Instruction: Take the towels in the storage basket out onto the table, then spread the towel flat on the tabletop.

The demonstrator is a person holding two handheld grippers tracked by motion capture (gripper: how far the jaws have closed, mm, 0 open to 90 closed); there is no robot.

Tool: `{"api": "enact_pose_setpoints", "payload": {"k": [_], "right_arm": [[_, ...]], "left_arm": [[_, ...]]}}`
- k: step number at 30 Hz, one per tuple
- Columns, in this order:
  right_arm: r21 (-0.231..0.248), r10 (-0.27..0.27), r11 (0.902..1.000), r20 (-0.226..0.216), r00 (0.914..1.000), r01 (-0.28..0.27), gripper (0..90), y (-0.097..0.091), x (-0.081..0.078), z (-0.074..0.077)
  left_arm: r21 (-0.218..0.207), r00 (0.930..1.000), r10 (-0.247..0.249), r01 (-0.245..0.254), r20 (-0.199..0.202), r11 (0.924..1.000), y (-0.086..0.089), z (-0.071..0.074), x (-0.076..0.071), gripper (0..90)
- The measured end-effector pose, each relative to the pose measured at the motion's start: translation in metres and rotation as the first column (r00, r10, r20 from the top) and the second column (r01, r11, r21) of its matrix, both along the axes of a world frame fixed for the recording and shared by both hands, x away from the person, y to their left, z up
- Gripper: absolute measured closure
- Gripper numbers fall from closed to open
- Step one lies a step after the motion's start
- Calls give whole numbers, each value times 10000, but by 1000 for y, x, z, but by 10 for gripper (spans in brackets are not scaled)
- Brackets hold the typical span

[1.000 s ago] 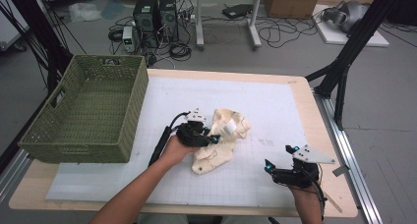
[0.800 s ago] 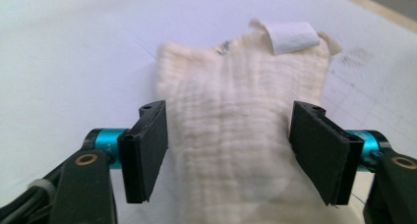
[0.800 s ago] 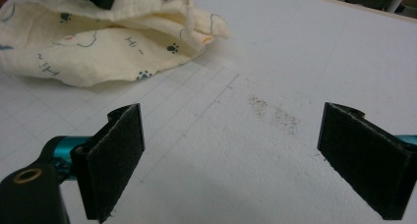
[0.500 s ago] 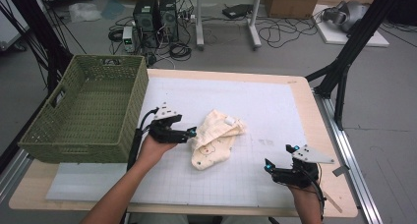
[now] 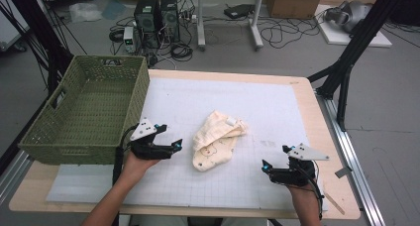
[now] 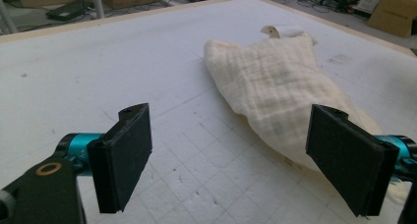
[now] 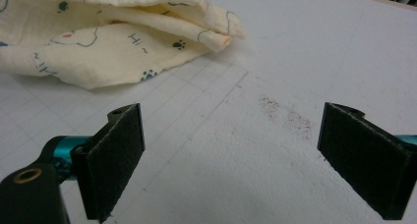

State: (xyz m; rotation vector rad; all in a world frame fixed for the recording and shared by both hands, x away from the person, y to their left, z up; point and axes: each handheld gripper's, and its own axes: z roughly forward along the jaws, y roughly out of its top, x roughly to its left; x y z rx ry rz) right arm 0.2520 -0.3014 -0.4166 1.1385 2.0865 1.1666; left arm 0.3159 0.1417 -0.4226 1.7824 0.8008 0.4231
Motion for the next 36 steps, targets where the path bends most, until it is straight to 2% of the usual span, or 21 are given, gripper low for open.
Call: {"api": "enact_pose_setpoints", "payload": {"k": [3, 6, 10, 11, 13, 15, 18, 25, 28, 31, 35, 36], "right_arm": [[70, -29, 10000, 0, 10000, 29, 97, 0, 1, 1], [620, -163, 9979, -460, 9988, 191, 98, -2, 3, -2], [434, -42, 9990, -134, 9999, 48, 97, -4, 1, -1], [449, 58, 9990, -279, 9996, -46, 97, -4, 1, -2], [373, 65, 9993, -276, 9996, -54, 97, -3, 1, -3], [73, 71, 9999, -106, 9999, -70, 97, -1, 2, -3], [-43, -14, 10000, 89, 10000, 15, 96, 0, 2, -2], [-240, 78, 9997, 107, 9999, -75, 96, 0, 4, -4], [-244, -40, 9997, 137, 9999, 43, 97, 0, 5, -4], [-218, 0, 9998, 61, 10000, 2, 97, -1, 5, -4], [-143, -49, 9999, 8, 10000, 49, 97, -3, 3, -5], [-128, -97, 9999, 84, 9999, 98, 97, -5, 3, -5]], "left_arm": [[85, 9999, -114, 115, -108, 9999, -3, -2, 0, 182], [84, 9999, -147, 148, -58, 9999, -4, -1, -2, 183], [48, 10000, -64, 64, 19, 10000, -3, 0, -3, 182], [59, 10000, -40, 40, 39, 10000, -3, 0, -3, 182], [5, 10000, -22, 22, 38, 10000, -3, 1, -2, 183], [-21, 10000, -9, 9, 23, 10000, -3, 2, -2, 182], [-26, 9999, -160, 160, 54, 9999, -6, 3, -3, 183], [-38, 9989, -469, 470, 79, 9989, -15, 10, -1, 198], [-12, 9964, -848, 848, 20, 9964, -25, 16, 2, 221], [260, 9888, -1487, 1490, -123, 9885, -42, 21, 5, 220], [351, 9849, -1727, 1731, -151, 9843, -62, 27, 10, 216], [373, 9815, -1903, 1909, -194, 9809, -67, 28, 12, 232]]}}
